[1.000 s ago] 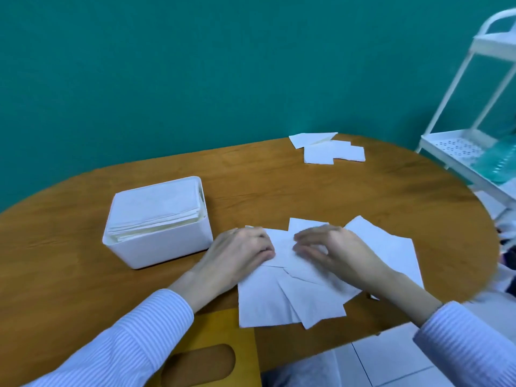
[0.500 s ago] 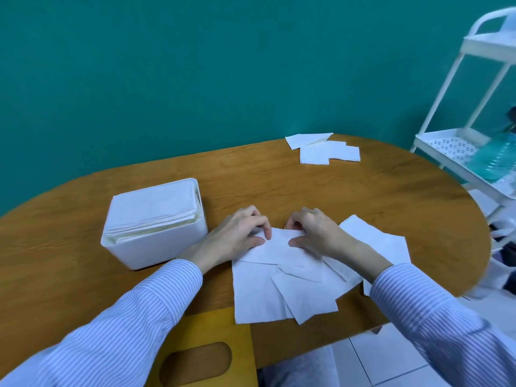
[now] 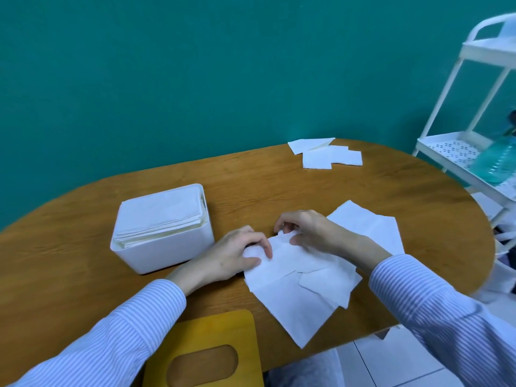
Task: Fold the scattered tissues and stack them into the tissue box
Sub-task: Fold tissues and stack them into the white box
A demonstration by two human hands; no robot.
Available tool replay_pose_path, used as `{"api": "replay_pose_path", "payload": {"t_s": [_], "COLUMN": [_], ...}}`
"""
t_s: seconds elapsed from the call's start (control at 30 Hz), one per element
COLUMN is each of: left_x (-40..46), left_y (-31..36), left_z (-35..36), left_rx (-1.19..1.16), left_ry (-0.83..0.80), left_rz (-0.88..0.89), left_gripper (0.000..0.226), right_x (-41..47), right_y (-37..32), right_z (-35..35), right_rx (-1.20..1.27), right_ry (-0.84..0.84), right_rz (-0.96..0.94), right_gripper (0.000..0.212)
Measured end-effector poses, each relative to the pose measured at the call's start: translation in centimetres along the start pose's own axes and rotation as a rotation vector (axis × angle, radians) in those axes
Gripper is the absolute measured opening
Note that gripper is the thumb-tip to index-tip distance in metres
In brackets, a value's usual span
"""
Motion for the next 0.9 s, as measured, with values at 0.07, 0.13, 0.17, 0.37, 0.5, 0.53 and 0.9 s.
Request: {"api": "replay_pose_path", "payload": {"t_s": [0.07,0.13,0.17,0.37,0.5,0.53,0.9], "left_x": [-0.2,-0.1,0.1,2.9,6.8,7.7,6.4], "left_y": [0.1,0.3,0.6,3.3,4.8,4.8,3.2], "left_z": [-0.5,-1.2,-1.6,-5.2,-5.0,-4.4,2.8], "left_rx": [-0.055,-0.093,-0.115,-0.114,-0.059,-0.025,-0.11], "left_ry": [0.033,0.078,0.099,0.303,0.258,0.215,0.065], "left_rz": [0.0,0.01,0.022,0.065,0.09,0.083,-0.038], "left_gripper": [0.027,0.027,0.027,0.023,0.027,0.028,0.023], "right_x": [-0.3,-0.9,-1.3,-5.2,-6.6,-6.8,-8.3], "right_y": [-0.3,-0.8,-1.1,-2.4,-1.3,-0.7,3.1], "right_z": [-0.7,-1.5,-2.1,-5.0,-3.6,-2.9,-2.0], "right_rx": [0.024,0.038,0.057,0.484,0.587,0.559,0.125], "right_ry": [0.035,0.073,0.101,0.268,0.333,0.352,0.21], "right_rz": [0.016,0.027,0.047,0.271,0.401,0.443,0.521], "right_gripper": [0.037,0.024,0.015,0.006,0.011,0.01,0.011]}}
Point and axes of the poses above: each hand's wrist, its own x-axis towards the middle knuckle, its own z-axis out of the palm, y = z × x, the point moved 3 cm from there along x, towards the middle knuckle, and after that the axes turned 9 degrees about x, right-handed, at the moved point
